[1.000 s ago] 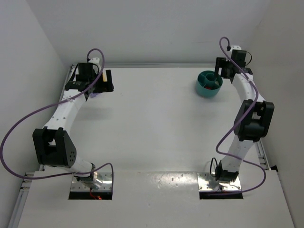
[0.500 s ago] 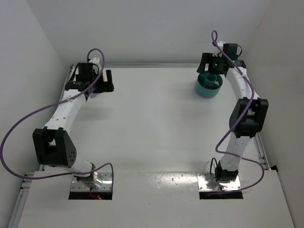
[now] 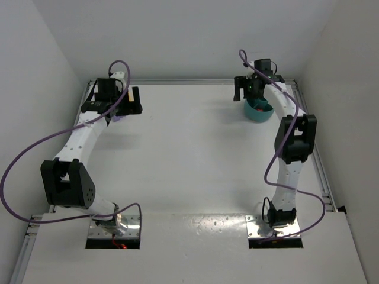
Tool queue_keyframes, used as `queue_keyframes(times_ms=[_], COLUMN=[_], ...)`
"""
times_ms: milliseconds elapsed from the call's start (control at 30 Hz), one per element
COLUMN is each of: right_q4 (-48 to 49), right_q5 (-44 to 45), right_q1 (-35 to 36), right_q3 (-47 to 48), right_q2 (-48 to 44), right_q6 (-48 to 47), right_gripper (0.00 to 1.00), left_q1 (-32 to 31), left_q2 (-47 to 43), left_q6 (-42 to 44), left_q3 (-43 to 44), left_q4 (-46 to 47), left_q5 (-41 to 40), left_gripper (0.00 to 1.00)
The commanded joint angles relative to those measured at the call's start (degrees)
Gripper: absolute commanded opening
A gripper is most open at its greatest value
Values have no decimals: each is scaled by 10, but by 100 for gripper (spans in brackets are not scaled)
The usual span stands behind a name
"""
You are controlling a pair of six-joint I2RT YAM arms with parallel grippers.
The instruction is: Sort the legos into containers by color
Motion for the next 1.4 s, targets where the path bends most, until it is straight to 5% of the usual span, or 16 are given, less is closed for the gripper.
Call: queue_keyframes(times_ms=[0, 567, 1367], right_q4=[3, -38, -78], right_q5=[43, 67, 61], right_q1=[3, 8, -2], right_q3=[29, 53, 0], right_q2=[2, 46, -4], right_q6=[-17, -46, -103], right_gripper=[84, 85, 85], left_q1=[-6, -6, -6], left_q2=[-8, -8, -8], left_q6=[-2, 3, -2], left_q3=[1, -4, 1], left_q4=[17, 17, 17], left_q5=[2, 7, 12], left_gripper=[100, 100, 100])
